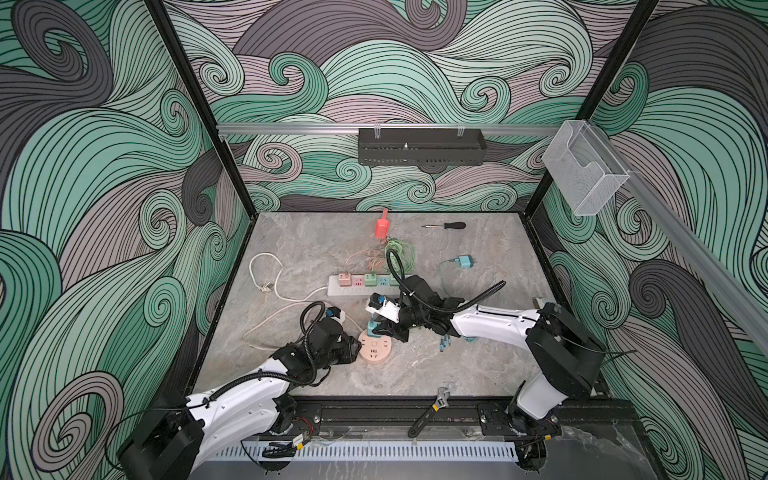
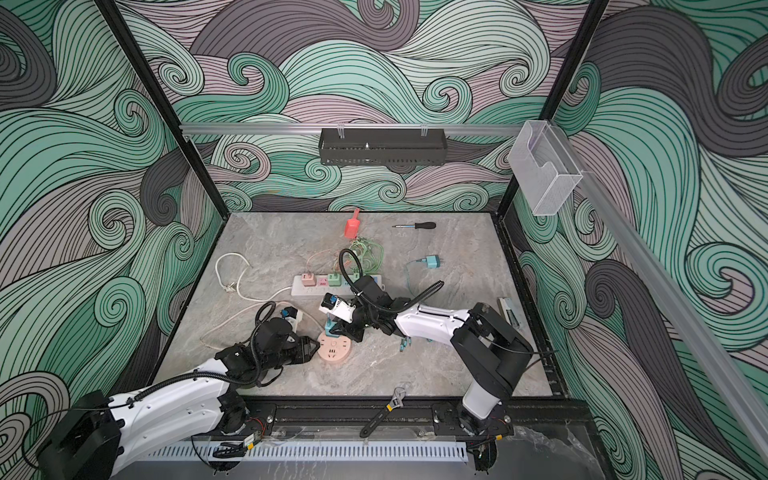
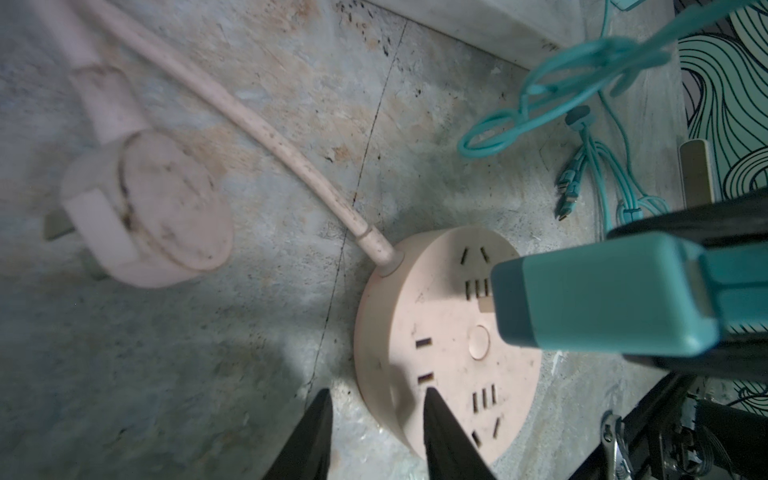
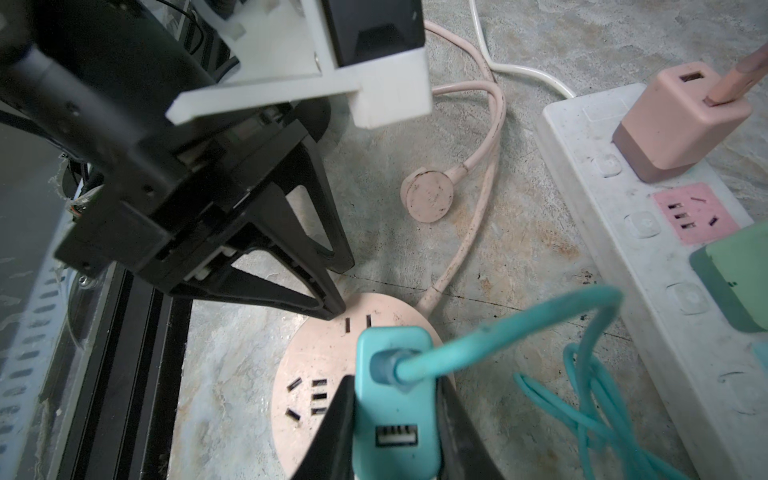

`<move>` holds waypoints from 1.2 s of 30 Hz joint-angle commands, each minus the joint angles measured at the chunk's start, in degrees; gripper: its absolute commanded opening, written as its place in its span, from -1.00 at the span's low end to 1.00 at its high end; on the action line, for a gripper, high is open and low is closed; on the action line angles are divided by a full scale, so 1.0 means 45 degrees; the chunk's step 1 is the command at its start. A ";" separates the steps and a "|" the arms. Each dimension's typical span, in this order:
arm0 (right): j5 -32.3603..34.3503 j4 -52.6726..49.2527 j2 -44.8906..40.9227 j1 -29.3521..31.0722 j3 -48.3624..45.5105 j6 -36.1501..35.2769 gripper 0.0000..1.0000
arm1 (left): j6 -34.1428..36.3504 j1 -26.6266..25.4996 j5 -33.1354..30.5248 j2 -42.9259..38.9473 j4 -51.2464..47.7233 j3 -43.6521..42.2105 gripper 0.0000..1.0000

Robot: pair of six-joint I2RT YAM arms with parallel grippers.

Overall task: Insert the plug
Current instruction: 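Lower the teal charger prongs toward the round socket slots with the right gripper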

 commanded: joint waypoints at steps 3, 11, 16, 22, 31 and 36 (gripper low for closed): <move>0.0059 0.0182 0.0045 0.0029 0.0321 -0.0328 -0.90 | -0.0143 0.0089 0.0176 0.0441 0.0527 0.0141 -0.25; 0.0183 -0.0015 0.0149 0.0036 0.0358 -0.0523 -0.90 | -0.0351 0.0104 0.0088 0.0681 0.0473 0.0131 -0.31; 0.0279 -0.0047 0.0264 0.0041 0.0281 -0.0563 -0.90 | -0.0416 0.0153 0.0080 0.0651 0.0448 0.0078 -0.33; 0.0476 -0.0005 0.0400 0.0028 0.0303 -0.0581 -0.92 | -0.0402 0.0199 0.0101 0.0652 0.0424 0.0034 -0.36; 0.0495 0.0074 0.0597 0.0022 0.0223 -0.0767 -0.92 | -0.0397 0.0239 0.0135 0.0583 0.0331 0.0014 -0.37; 0.0678 0.0284 0.0427 0.0022 -0.0158 -0.1066 -0.92 | -0.0382 0.0277 0.0179 0.0651 0.0370 0.0004 -0.38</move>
